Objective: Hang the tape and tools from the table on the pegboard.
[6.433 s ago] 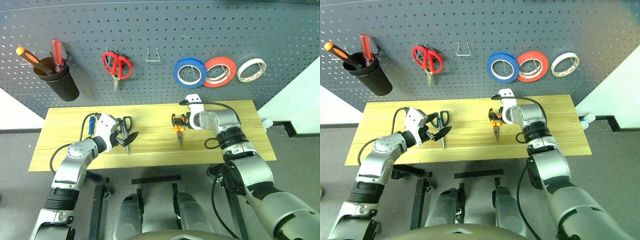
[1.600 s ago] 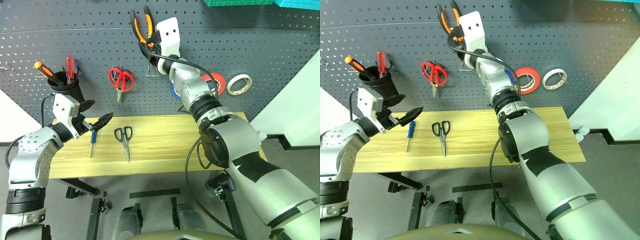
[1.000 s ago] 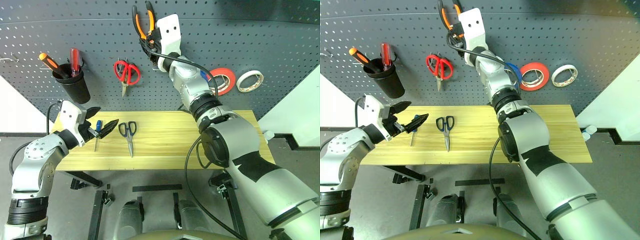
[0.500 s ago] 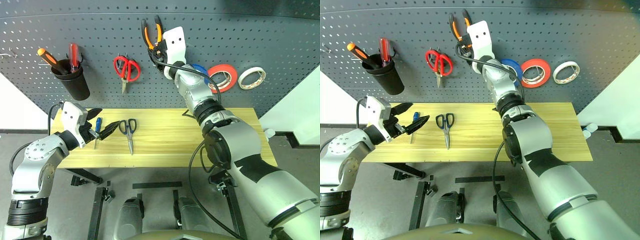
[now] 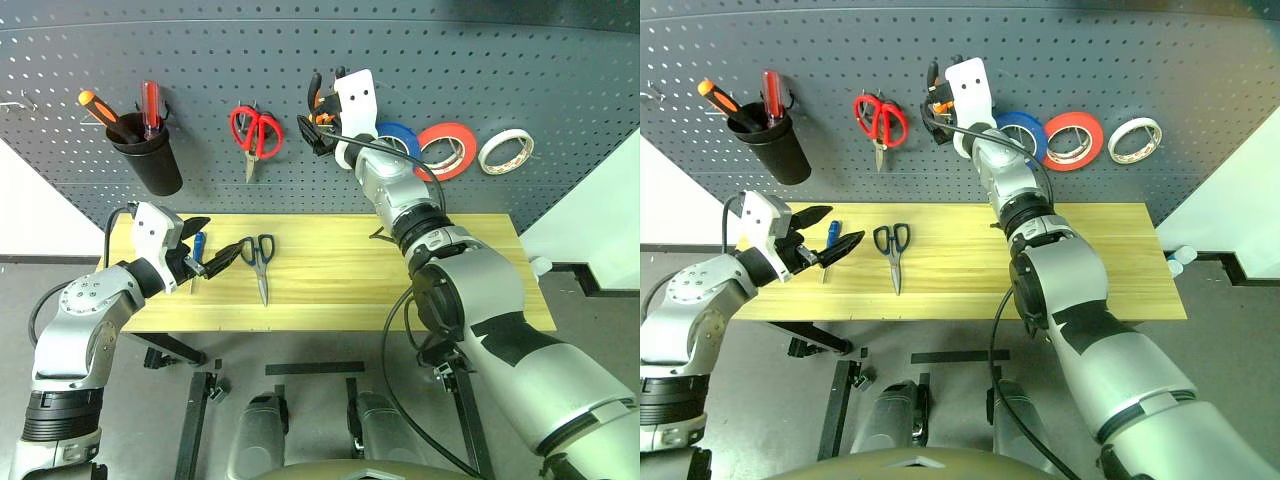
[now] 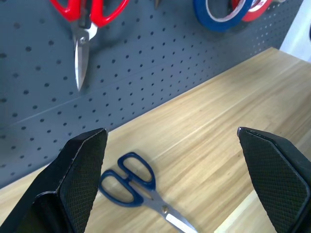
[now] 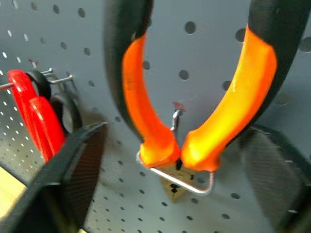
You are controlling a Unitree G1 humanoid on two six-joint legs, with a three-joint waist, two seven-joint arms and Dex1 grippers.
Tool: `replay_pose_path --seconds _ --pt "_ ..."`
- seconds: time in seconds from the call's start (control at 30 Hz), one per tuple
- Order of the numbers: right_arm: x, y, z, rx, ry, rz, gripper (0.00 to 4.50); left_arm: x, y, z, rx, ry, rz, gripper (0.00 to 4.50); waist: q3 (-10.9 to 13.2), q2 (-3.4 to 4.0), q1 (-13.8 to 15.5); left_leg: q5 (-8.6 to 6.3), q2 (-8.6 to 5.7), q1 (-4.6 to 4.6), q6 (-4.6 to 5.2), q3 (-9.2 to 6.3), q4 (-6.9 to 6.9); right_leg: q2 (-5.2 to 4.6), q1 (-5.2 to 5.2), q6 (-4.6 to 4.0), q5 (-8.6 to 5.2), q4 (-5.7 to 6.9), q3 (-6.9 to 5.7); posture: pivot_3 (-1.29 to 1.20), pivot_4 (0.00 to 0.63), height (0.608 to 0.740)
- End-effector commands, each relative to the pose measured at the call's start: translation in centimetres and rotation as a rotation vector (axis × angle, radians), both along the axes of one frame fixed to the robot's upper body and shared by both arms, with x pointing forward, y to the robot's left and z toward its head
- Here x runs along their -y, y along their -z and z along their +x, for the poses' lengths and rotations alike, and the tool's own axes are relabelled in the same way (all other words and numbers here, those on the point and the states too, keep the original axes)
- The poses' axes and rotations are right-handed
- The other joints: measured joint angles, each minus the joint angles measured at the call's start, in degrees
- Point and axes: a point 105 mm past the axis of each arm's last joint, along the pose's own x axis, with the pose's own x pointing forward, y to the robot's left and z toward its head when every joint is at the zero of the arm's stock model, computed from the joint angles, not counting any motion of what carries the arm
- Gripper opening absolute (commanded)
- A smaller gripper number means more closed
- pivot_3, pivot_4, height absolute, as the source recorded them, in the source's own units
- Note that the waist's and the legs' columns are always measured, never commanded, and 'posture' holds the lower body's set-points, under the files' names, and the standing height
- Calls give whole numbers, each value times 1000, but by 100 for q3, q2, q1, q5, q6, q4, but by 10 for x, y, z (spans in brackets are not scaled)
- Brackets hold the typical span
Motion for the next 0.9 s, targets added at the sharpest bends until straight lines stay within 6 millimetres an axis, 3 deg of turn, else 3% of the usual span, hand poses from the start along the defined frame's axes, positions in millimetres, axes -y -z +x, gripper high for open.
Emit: replay_pose_path --seconds 0.03,0.23,0.37,0.6,0.7,0.9 --pt "38 -68 1 165 61 112 4487 2 -12 2 62 12 5 4500 3 -3 -1 0 -2 -2 0 0 0 -2 0 0 0 -2 0 178 212 740" --pt "50 -99 -16 251 -19 116 4487 0 -11 5 71 3 1 4500 10 -3 -12 1 -2 -22 -1 0 -1 -8 -21 3 3 -4 0 163 187 740" --pt "52 -107 -38 250 -102 90 4487 3 -9 6 76 7 -10 4500 6 -7 -9 8 -1 -97 -9 -11 -1 -16 -87 7 6 -2 -13 148 174 740" --pt "41 -98 -78 187 -253 38 4487 8 -5 7 73 22 -23 4500 -4 -8 -50 26 14 -225 -42 -2 -22 -6 -241 7 7 4 -21 121 163 740" --pt "41 -91 -86 157 -279 26 4487 9 -4 7 73 26 -26 4500 -4 -8 -57 27 16 -283 -43 1 -19 -6 -299 7 7 7 -21 114 157 740" --pt "38 -77 -115 92 -439 -24 4487 16 -1 3 67 48 -40 4500 -5 -10 -14 27 8 -295 -43 3 -3 -8 -300 7 7 2 -24 104 147 740"
